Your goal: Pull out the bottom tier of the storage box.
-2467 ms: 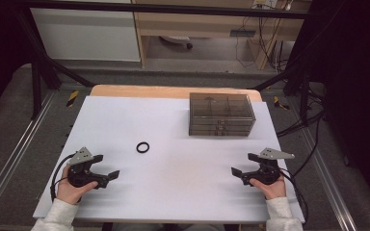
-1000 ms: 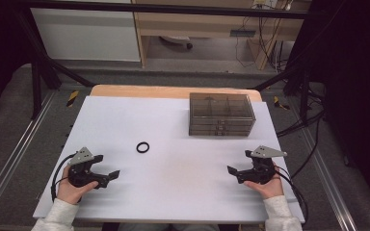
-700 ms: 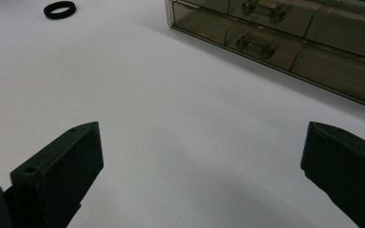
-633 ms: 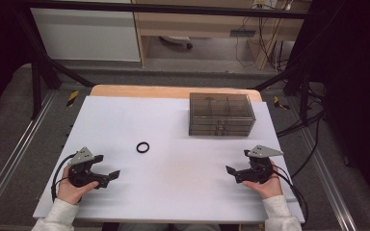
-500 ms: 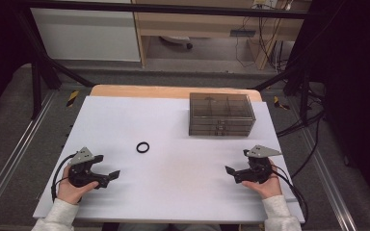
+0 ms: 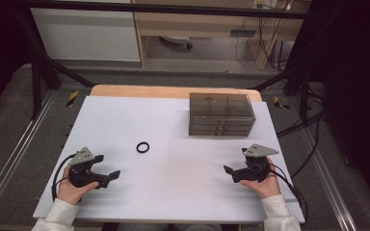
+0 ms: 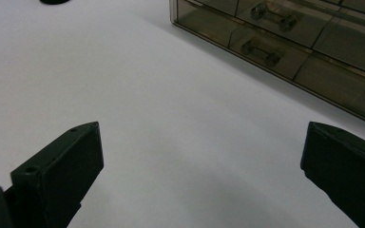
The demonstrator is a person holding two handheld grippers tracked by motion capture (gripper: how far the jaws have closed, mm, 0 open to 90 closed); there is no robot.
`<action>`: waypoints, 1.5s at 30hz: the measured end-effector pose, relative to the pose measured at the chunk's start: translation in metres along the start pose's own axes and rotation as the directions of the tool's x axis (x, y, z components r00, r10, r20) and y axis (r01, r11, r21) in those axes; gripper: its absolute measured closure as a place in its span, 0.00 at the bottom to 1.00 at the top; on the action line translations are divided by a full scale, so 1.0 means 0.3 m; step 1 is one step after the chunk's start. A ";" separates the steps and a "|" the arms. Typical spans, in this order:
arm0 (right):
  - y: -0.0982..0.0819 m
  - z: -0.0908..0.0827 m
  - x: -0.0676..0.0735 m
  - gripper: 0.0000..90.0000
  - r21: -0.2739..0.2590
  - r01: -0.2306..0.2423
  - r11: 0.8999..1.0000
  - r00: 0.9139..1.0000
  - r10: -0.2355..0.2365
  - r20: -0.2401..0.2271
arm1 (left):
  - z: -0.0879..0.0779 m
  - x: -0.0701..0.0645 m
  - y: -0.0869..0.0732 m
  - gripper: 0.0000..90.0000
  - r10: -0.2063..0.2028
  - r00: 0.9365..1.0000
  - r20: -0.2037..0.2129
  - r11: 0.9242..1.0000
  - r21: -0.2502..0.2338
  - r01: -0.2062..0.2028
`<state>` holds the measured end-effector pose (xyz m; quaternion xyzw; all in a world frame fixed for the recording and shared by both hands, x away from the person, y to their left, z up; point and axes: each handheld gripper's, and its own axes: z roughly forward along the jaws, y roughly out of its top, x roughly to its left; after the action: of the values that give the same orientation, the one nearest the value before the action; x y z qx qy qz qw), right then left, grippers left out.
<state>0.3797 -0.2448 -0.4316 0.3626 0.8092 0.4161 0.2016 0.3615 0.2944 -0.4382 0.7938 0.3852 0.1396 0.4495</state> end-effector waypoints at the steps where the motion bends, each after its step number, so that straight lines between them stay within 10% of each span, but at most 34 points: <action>1: 0.002 0.001 0.002 0.01 0.002 0.003 1.000 1.000 -0.003 0.003 | 0.001 0.000 0.000 0.03 -0.001 1.000 0.000 1.000 0.000 0.001; 29: 0.048 0.026 0.027 0.01 0.049 0.124 0.991 0.992 -0.125 0.032 | 0.004 -0.001 0.001 0.03 0.000 1.000 -0.006 1.000 0.008 0.000; 45: 0.081 0.050 0.048 0.02 0.089 0.225 0.970 0.971 -0.231 0.059 | 0.003 0.000 0.001 0.03 0.000 1.000 -0.009 1.000 0.007 0.000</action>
<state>0.3898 -0.2166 -0.4204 0.2892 0.8544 0.3439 0.2611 0.3622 0.2936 -0.4385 0.7949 0.3876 0.1419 0.4447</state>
